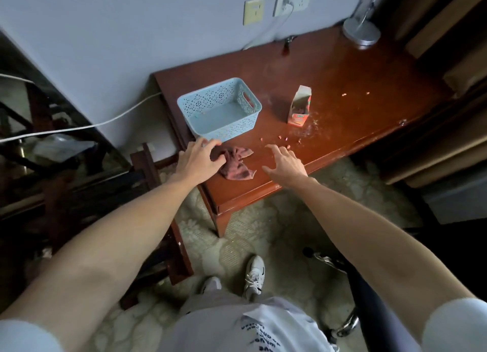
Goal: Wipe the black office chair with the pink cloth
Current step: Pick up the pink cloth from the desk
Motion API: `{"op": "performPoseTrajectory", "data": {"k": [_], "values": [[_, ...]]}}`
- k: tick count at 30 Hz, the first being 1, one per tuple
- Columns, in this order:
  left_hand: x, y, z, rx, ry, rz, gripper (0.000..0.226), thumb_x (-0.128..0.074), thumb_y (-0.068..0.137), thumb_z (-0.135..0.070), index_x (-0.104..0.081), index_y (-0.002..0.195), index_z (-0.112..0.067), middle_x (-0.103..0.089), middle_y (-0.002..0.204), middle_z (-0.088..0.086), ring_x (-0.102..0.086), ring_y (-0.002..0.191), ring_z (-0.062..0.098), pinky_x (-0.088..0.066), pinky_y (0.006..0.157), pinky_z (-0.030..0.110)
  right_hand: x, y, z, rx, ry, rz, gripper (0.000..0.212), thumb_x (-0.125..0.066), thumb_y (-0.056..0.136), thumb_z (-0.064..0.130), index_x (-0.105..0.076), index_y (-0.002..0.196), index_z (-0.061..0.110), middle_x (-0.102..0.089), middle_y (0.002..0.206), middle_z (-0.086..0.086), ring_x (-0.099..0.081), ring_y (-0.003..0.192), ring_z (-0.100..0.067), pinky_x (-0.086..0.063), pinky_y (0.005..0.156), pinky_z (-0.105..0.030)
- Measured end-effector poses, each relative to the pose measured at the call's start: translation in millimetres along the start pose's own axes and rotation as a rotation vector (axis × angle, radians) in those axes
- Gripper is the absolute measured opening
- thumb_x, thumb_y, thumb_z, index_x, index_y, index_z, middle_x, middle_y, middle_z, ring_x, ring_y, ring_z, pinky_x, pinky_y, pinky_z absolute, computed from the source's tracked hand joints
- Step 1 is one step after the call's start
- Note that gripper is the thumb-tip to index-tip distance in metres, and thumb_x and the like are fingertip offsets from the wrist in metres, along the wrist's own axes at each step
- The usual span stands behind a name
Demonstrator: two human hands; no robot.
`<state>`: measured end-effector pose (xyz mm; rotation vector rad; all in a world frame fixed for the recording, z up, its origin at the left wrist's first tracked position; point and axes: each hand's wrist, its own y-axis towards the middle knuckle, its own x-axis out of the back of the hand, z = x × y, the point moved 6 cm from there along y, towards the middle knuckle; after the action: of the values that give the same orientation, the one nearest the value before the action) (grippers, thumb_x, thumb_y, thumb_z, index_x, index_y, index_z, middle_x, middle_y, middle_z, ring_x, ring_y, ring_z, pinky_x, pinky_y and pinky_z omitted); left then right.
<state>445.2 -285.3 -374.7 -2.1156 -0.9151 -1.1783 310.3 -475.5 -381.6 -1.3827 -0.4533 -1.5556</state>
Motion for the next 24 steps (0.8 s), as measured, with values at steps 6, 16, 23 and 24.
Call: {"op": "performPoseTrajectory", "data": {"k": [6,16,23,24], "values": [[-22.0,-5.3,17.6,0.118,0.013,0.011,0.047,-0.058,0.090,-0.051,-0.054,0.133,-0.033,-0.053,0.132,0.003,-0.046,0.127,0.028,-0.042,0.099,0.046,-31.9,34.7,13.4,0.209,-0.115,0.137,0.059,-0.049,0.099,0.042,-0.024,0.150,0.029,-0.033,0.153,-0.005,-0.031,0.141,-0.027,-0.031,0.111,-0.049],[-42.8,-19.9,50.0,0.245,0.027,0.018,0.051,-0.058,0.090,-0.054,-0.053,0.136,-0.031,-0.050,0.139,0.009,-0.041,0.133,0.031,-0.038,0.102,0.047,-70.9,59.4,43.8,0.438,-0.123,0.196,0.066,-0.047,0.099,0.048,-0.016,0.155,0.034,-0.017,0.160,0.001,-0.017,0.147,-0.025,-0.023,0.115,-0.049],[-44.9,-21.5,59.9,0.282,0.041,0.040,0.052,-0.055,0.091,-0.057,-0.050,0.137,-0.032,-0.047,0.142,0.006,-0.040,0.133,0.029,-0.038,0.101,0.051,-79.9,77.9,53.2,0.437,-0.144,0.225,0.061,-0.042,0.097,0.057,-0.027,0.152,0.035,-0.014,0.162,0.002,-0.007,0.149,-0.021,-0.016,0.115,-0.048],[-44.4,-21.4,60.6,0.290,0.032,0.045,0.052,-0.055,0.092,-0.057,-0.049,0.137,-0.033,-0.046,0.144,0.006,-0.039,0.134,0.029,-0.037,0.102,0.052,-81.7,79.9,52.9,0.435,-0.161,0.237,0.062,-0.040,0.097,0.059,-0.027,0.152,0.036,-0.013,0.163,0.002,-0.005,0.150,-0.019,-0.015,0.115,-0.047]]}}
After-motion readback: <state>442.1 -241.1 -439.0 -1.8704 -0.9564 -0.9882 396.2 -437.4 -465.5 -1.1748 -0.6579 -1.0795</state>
